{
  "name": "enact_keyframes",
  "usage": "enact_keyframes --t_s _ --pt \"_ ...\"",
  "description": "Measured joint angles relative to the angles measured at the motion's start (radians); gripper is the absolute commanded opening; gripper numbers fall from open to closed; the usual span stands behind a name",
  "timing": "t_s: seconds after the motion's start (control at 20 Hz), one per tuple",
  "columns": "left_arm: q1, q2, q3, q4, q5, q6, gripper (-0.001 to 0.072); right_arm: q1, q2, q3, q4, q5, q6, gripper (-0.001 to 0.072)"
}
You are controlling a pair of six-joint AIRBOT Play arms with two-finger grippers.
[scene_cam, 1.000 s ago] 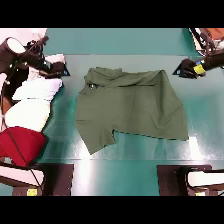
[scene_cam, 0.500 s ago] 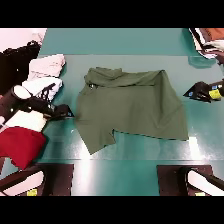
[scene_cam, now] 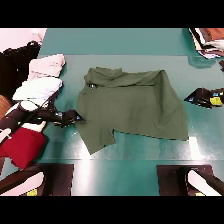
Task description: Fold the shirts.
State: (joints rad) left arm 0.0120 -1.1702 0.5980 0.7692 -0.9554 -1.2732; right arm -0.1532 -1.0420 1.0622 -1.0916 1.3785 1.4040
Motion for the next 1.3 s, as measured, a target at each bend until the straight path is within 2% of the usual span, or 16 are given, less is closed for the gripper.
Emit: enact_keyframes --t_s 0.05,0.35,0.6,0.85,1.1,1.15,1.2,1.25,1.3 --pt "-0.016 0.000 -0.003 0.008 0.023 0.000 0.0029 0.000 0.002 -0.002 0.000 0.002 0.000 0.0438" --pt "-0.048 0.003 0.061 -0.010 0.032 -0.004 0.0022 -0.027 0.008 -0.056 -0.078 0.074 -0.002 0.0438" --pt "-0.053 0.003 0.130 -0.010 -0.026 0.013 0.0022 -0.207 0.008 -0.238 -0.106 0.061 -0.010 0.0450" --pt "-0.054 0.003 0.147 -0.011 -0.039 0.022 0.0022 -0.408 -0.015 -0.416 -0.106 0.013 -0.037 0.0446" --pt "-0.054 0.003 0.151 -0.012 -0.029 0.023 0.0022 -0.464 -0.089 -0.494 -0.025 -0.002 -0.083 0.0426" --pt "-0.054 0.003 0.151 -0.013 -0.026 0.023 0.0022 -0.468 -0.101 -0.501 -0.006 -0.008 -0.089 0.0336" --pt "-0.054 0.003 0.151 -0.013 -0.026 0.023 0.0022 -0.471 -0.109 -0.506 0.010 -0.028 -0.097 0.0187" --pt "-0.054 0.003 0.151 -0.013 -0.024 0.023 0.0021 -0.473 -0.116 -0.510 0.022 -0.045 -0.101 0.0150" --pt "-0.054 0.003 0.151 -0.014 -0.022 0.024 0.0021 -0.474 -0.118 -0.513 0.031 -0.053 -0.106 0.0066"
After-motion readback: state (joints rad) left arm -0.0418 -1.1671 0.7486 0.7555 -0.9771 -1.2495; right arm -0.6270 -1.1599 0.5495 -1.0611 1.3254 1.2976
